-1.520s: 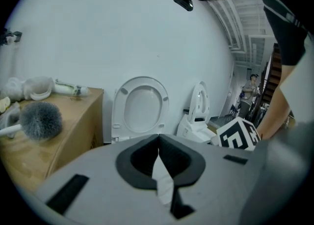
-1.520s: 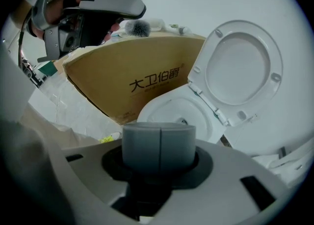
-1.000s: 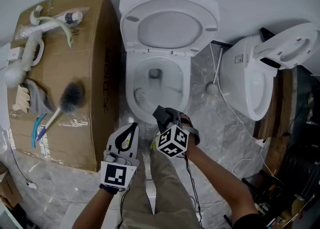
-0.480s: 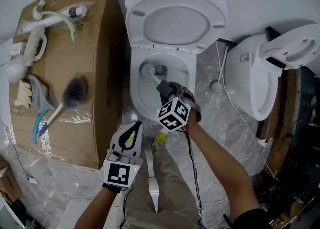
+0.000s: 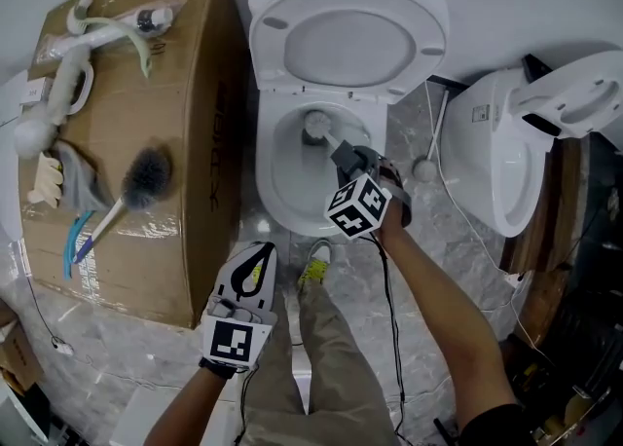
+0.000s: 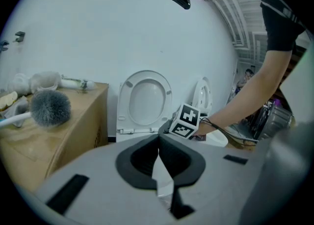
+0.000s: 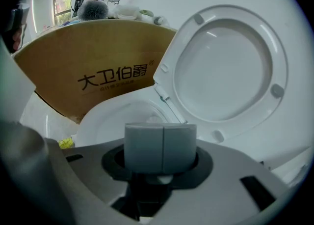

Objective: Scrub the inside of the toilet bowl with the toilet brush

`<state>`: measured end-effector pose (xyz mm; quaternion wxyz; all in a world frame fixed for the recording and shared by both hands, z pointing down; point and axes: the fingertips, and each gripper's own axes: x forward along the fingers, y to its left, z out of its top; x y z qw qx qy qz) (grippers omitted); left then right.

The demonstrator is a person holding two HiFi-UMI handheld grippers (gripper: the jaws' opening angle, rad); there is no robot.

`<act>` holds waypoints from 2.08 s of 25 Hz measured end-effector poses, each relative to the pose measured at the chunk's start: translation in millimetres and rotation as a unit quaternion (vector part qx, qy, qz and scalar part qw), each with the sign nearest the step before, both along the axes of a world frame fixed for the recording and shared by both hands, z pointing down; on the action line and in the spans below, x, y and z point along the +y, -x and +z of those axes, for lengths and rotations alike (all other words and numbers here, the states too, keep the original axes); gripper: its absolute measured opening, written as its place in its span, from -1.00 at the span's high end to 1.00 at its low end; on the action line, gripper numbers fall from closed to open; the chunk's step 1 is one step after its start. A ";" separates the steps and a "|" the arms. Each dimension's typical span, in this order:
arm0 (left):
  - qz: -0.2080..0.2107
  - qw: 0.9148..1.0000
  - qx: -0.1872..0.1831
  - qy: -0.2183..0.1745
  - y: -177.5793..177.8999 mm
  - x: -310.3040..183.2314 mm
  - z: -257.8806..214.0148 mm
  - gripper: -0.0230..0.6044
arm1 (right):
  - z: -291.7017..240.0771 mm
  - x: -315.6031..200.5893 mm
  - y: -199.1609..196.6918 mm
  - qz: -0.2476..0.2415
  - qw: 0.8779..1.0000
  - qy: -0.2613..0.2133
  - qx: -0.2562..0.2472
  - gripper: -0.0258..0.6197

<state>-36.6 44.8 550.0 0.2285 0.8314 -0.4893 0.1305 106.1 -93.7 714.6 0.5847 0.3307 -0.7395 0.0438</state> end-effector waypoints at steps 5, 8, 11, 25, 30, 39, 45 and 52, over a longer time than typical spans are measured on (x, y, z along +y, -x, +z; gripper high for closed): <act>0.007 1.000 0.000 -0.002 -9.3 -0.8 -0.3 0.89 | 0.5 3.5 -19.1 0.005 1.000 -0.002 0.018 0.45; 0.011 1.000 0.003 -0.007 -15.2 -1.6 -2.8 0.89 | 2.0 7.3 -31.1 0.004 1.000 -0.001 0.029 0.45; 0.018 1.000 0.002 -0.008 -18.1 -0.8 -3.7 0.89 | 3.5 12.2 -43.7 0.011 0.999 0.004 0.035 0.45; 0.034 0.999 -0.011 -0.013 -26.9 0.9 -8.1 0.89 | -3.9 60.1 -84.7 -0.006 0.998 0.035 0.060 0.46; 0.036 0.999 -0.014 -0.013 -25.8 1.7 -9.8 0.89 | 2.3 88.5 -95.9 0.015 0.997 0.065 0.048 0.46; 0.021 1.000 -0.022 -0.006 -13.3 5.1 -8.9 0.89 | 5.3 148.8 -83.0 0.054 0.991 0.121 0.004 0.46; 0.012 1.000 -0.022 -0.007 -12.7 3.3 -13.0 0.89 | 6.0 169.4 -47.3 0.075 0.986 0.148 -0.026 0.46; 0.006 1.000 -0.017 -0.010 -14.6 1.1 -13.4 0.89 | 7.9 165.7 0.6 0.105 0.978 0.165 -0.078 0.46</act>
